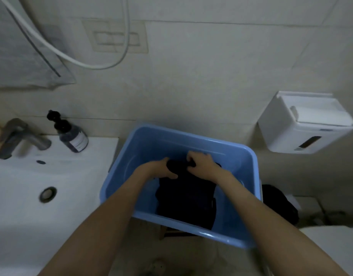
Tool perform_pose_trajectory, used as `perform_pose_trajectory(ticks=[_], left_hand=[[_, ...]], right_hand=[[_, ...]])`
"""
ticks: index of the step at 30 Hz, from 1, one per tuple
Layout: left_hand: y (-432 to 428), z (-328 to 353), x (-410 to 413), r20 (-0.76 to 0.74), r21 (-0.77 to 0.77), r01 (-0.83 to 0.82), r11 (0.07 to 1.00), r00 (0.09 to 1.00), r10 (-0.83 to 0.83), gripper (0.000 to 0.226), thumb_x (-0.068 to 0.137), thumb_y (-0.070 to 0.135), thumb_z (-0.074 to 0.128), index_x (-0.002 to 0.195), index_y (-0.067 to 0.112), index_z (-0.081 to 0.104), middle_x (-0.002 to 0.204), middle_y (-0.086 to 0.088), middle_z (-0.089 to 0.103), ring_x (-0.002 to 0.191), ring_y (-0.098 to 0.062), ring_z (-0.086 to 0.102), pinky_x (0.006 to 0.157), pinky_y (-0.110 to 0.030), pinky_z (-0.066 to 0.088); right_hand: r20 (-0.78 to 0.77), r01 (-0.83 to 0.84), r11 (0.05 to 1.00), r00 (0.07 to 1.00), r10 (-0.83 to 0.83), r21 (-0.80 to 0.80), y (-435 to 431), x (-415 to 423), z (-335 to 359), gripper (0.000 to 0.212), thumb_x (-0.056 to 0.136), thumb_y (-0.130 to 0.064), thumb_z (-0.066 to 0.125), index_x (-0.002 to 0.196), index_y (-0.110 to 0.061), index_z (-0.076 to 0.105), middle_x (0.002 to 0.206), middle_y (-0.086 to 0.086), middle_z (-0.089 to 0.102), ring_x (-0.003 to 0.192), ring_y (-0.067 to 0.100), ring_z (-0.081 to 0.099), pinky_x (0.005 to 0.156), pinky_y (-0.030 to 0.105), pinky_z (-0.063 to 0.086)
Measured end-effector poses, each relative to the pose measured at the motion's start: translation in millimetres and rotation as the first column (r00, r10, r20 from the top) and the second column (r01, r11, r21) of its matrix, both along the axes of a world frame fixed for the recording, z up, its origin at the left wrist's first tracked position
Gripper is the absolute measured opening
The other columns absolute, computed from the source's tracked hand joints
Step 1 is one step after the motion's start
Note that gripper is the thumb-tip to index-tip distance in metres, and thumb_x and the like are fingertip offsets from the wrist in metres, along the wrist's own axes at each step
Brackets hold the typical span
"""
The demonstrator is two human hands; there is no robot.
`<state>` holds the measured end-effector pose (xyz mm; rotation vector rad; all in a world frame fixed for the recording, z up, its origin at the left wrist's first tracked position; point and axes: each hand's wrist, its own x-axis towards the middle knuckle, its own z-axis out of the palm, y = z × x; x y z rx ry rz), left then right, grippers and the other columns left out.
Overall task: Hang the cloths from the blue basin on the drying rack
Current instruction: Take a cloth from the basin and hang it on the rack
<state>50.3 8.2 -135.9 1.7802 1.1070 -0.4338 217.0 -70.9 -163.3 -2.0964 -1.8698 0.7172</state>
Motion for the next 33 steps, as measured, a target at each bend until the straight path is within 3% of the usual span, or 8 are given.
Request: perform_pose_trajectory(ticks=[4,8,15,19,22,24,29,33], left_hand=[[2,20,6,0.207,0.089,0.033,0.995,0.977,-0.051,0.021,0.079,0.031,0.071,0.085,0.018,0.055,0.091,-0.001,0.057,0.089,-0.018,0.052,0.074,-0.028,0.04],[-2,52,13,0.387,0.122,0.058,0.991,0.917,-0.101,0.019,0.085,0.02,0.066,0.1,0.007,0.064,0.099,-0.01,0.065,0.093,-0.023,0.061,0.086,-0.04,0.047],[-22,107,18,0.631,0.124,0.024,0.992,0.77,-0.097,0.009,0.088,0.012,0.059,0.096,0.009,0.062,0.091,-0.008,0.066,0.084,-0.02,0.063,0.076,-0.036,0.049],[-32,128,20,0.771,0.091,0.023,0.996,0.631,-0.085,0.017,0.086,0.007,0.06,0.075,0.016,0.05,0.07,0.001,0.053,0.07,-0.012,0.051,0.065,-0.029,0.038],[-33,135,16,0.821,0.043,0.065,0.997,0.566,-0.072,0.02,0.086,0.005,0.064,0.079,0.014,0.048,0.067,0.009,0.057,0.066,-0.004,0.052,0.061,-0.02,0.042],[-30,139,12,0.753,0.094,0.172,0.981,0.633,-0.183,0.021,0.083,0.014,0.071,0.092,0.019,0.053,0.082,0.006,0.067,0.076,-0.006,0.06,0.07,-0.022,0.049],[-31,136,14,0.248,0.532,0.38,0.757,0.785,-0.568,0.028,0.09,0.036,0.061,0.109,0.015,0.066,0.11,-0.005,0.068,0.102,-0.02,0.061,0.079,-0.025,0.043],[-51,146,31,0.571,0.457,0.178,0.872,0.693,-0.441,0.019,0.096,0.024,0.052,0.098,0.014,0.068,0.097,-0.007,0.067,0.093,-0.013,0.059,0.069,-0.021,0.042]], right_hand=[[-0.215,0.135,0.987,0.97,-0.115,0.083,-16,12,51,0.028,0.082,-0.021,0.068,0.082,-0.022,0.04,0.079,-0.002,0.051,0.075,0.016,0.046,0.069,0.033,0.036],[-0.346,0.304,0.929,0.912,-0.22,0.21,-39,19,102,0.039,0.076,-0.015,0.076,0.073,-0.024,0.038,0.066,-0.008,0.043,0.062,0.009,0.039,0.062,0.026,0.036],[-0.593,0.434,0.892,0.754,-0.282,0.128,-82,21,143,0.048,0.081,-0.02,0.074,0.122,-0.03,0.052,0.103,-0.004,0.062,0.097,0.012,0.063,0.089,0.03,0.05],[-0.568,0.488,0.873,0.721,-0.397,0.009,-100,4,135,0.023,0.086,-0.026,0.068,0.107,-0.016,0.067,0.106,0.002,0.07,0.104,0.017,0.064,0.096,0.036,0.05],[-0.782,0.67,0.735,0.513,-0.353,0.107,-103,-10,141,0.016,0.095,-0.018,0.054,0.103,-0.017,0.068,0.109,0.008,0.07,0.105,0.02,0.064,0.099,0.039,0.048],[-0.895,0.788,0.604,0.348,-0.278,0.119,-103,-18,157,0.023,0.097,-0.011,0.045,0.096,-0.015,0.068,0.103,0.011,0.07,0.099,0.024,0.065,0.093,0.042,0.049],[-0.951,0.906,0.384,0.261,-0.168,0.181,-111,-29,199,0.025,0.097,-0.01,0.042,0.088,-0.013,0.065,0.083,0.002,0.072,0.083,0.018,0.067,0.084,0.038,0.052],[-0.948,0.924,0.227,0.319,-0.011,0.308,-137,-29,220,0.018,0.097,-0.017,0.044,0.096,-0.009,0.06,0.083,-0.001,0.071,0.082,0.013,0.066,0.072,0.03,0.054]])
